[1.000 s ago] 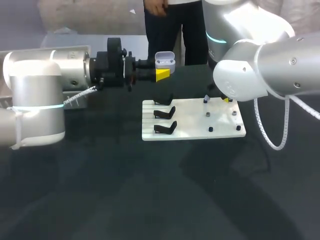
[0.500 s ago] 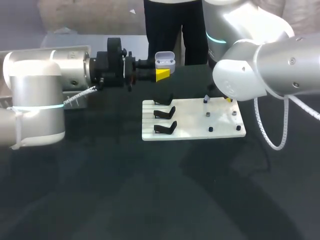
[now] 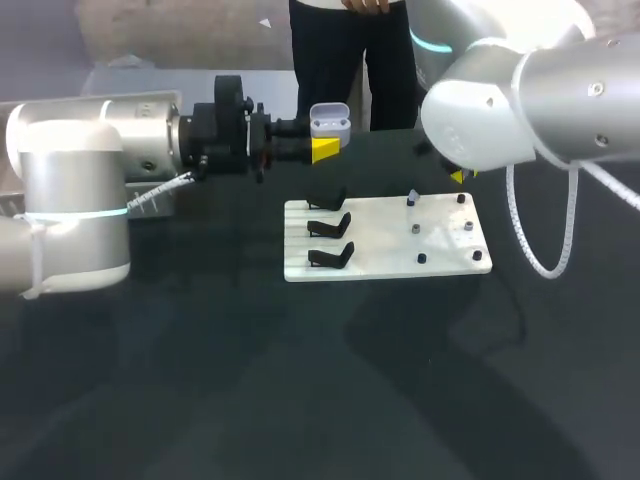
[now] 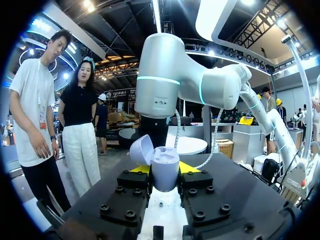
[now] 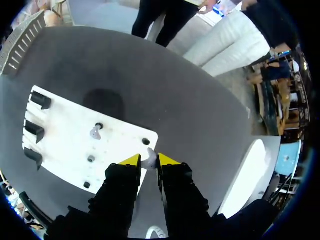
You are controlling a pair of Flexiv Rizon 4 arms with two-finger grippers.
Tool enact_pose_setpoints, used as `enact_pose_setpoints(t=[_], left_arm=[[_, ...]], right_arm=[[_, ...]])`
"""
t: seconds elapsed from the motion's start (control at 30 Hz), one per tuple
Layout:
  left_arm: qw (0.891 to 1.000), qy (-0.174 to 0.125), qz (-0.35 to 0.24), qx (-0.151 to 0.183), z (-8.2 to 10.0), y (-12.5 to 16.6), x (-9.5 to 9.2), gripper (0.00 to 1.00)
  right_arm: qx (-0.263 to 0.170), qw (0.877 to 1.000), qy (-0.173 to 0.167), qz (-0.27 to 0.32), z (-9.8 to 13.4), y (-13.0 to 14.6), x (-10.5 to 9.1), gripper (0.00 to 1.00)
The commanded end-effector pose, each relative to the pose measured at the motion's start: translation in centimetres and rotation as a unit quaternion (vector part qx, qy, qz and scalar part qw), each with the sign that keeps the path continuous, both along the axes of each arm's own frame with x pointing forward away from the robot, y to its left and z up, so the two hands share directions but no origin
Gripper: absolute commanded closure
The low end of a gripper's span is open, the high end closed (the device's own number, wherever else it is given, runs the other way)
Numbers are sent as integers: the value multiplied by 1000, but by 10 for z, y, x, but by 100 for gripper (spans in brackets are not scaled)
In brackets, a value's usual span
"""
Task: Pick up each earbud case from the left stands, insert the matching earbuds, close the lid, and place the case in the box.
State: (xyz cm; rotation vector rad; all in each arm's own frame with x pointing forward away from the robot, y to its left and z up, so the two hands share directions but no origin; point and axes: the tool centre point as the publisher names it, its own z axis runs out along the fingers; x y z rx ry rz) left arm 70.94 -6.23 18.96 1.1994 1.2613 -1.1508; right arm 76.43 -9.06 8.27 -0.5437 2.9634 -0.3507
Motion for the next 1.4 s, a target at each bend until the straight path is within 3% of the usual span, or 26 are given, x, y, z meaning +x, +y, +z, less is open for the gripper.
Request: enact_pose_setpoints(t=[0.03,0.6,0.63,1.2,1.33,1.4], left_arm=[[1000,0,0,0,0,0,1,100],[1000,0,0,0,0,0,1,100],[1000,0,0,0,0,0,1,100],[1000,0,0,0,0,0,1,100],[1000,0,0,0,0,0,1,100],[1000,0,0,0,0,0,1,100]], right_arm=[[4,1000,2,7,36,5,-19,100],[11,1000,18,-5,105,38,-52,100],[13,1000,-1,-12,110,39,-54,100],[13,1000,-1,-12,110,39,-54,100],[21,989,-2,-143,116,44,-62,100],[9,975,-1,-223,122,47,-68,100]])
